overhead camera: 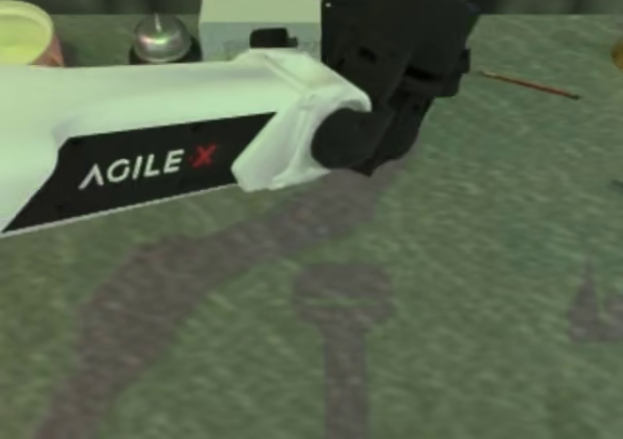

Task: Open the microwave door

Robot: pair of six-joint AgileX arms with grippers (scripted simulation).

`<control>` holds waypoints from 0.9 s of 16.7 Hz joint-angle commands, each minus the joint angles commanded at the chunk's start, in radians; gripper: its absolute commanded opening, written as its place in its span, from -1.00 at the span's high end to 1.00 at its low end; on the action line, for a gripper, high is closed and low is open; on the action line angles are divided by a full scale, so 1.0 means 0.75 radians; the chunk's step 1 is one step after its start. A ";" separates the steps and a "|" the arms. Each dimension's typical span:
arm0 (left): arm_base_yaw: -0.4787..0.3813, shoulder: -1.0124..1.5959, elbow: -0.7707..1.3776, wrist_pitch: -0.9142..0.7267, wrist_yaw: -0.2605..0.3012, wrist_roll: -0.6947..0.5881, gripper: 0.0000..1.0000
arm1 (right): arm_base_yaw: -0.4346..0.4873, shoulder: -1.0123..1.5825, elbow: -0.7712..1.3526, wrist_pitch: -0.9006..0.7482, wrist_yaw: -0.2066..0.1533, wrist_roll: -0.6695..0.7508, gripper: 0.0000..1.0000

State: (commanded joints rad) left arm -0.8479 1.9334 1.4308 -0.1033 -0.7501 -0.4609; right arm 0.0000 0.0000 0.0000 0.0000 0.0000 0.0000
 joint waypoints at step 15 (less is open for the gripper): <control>0.076 0.345 0.277 0.087 0.063 0.077 -1.00 | 0.000 0.000 0.000 0.000 0.000 0.000 -1.00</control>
State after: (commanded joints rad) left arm -0.7910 2.1920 1.6383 -0.0380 -0.7026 -0.4031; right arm 0.0000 0.0000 0.0000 0.0000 0.0000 0.0000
